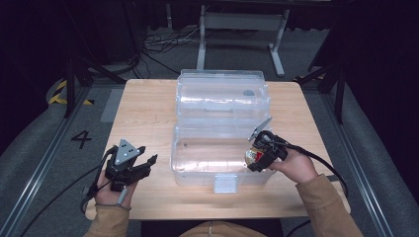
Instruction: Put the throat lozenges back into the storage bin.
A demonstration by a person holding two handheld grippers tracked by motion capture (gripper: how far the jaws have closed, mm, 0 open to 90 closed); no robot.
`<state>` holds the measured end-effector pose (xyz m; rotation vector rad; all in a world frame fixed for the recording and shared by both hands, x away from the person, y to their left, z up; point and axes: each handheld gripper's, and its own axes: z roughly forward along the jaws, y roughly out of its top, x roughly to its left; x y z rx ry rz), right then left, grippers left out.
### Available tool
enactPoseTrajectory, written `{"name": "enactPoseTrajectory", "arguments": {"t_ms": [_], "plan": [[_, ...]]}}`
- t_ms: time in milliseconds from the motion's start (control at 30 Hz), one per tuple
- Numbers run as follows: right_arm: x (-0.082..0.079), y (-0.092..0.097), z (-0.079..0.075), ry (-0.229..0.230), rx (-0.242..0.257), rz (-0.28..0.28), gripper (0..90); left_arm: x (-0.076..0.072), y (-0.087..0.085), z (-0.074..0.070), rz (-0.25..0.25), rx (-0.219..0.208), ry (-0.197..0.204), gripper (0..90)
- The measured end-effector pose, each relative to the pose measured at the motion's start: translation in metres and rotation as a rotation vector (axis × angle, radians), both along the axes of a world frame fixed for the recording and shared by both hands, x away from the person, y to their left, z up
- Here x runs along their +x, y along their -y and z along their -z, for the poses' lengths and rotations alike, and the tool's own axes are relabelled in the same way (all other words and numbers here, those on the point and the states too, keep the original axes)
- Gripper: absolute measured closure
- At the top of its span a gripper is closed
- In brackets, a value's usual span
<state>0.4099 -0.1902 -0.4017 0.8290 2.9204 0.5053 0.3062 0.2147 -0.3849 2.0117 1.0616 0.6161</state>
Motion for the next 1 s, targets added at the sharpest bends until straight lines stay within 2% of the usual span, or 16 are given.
{"name": "enactPoseTrajectory", "arguments": {"t_ms": [633, 800, 900, 1000], "plan": [[-0.004, -0.008, 0.009, 0.019, -0.072, 0.026, 20.4, 0.003, 0.002, 0.000, 0.008, -0.001, 0.002, 51.1], [-0.004, -0.008, 0.010, 0.018, -0.066, 0.035, 20.4, 0.004, 0.003, 0.000, 0.011, -0.001, -0.001, 51.2], [-0.004, -0.009, 0.011, 0.015, -0.057, 0.054, 20.4, 0.004, 0.004, 0.001, 0.013, 0.001, -0.001, 51.1], [-0.004, -0.012, 0.010, -0.003, -0.046, 0.113, 20.4, 0.003, 0.004, 0.000, 0.009, 0.002, 0.001, 51.1]]}}
